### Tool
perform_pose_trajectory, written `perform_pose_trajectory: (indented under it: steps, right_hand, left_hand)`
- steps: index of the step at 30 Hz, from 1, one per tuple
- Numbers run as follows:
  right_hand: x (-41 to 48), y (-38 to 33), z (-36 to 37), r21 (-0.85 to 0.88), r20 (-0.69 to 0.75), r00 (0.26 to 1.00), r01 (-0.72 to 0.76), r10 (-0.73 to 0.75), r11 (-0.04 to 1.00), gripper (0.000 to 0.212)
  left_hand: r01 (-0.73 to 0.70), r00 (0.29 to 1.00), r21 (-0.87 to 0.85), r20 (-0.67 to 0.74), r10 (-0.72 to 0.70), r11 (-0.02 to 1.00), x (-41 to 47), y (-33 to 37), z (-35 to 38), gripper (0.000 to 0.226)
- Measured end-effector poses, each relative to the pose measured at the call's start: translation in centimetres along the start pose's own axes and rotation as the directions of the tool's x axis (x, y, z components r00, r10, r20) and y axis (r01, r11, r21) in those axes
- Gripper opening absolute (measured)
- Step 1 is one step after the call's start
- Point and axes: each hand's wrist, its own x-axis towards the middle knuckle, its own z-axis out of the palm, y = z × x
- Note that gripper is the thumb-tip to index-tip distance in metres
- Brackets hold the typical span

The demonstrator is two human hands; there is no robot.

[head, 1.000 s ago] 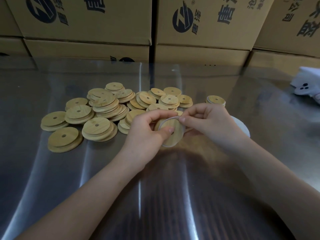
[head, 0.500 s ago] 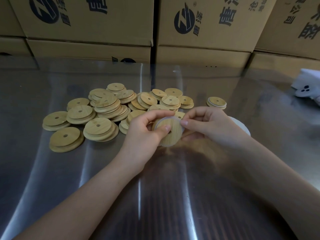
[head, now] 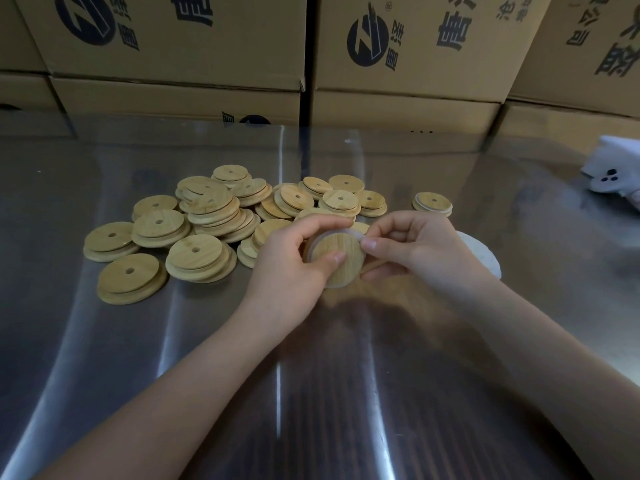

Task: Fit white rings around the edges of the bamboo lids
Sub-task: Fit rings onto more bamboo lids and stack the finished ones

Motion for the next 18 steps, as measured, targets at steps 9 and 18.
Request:
perform_pose_trajectory:
  steps: [9, 18]
  right_hand:
    - [0.04, -0.16, -0.38, 0.049, 0.075, 0.997, -0.004, 0.001, 0.999, 0.013]
    - [0.02, -0.39, -0.54, 0.098, 0.113, 0.992, -0.073, 0.062, 0.993, 0.008]
  left_hand:
    - [0.04, 0.999, -0.136, -0.015, -0.042, 0.99, 0.18, -0.41, -0.07, 0.041]
    - [0.066, 0.997, -0.259, -0.016, -0.072, 0.964, -0.09, -0.47, -0.06, 0.041]
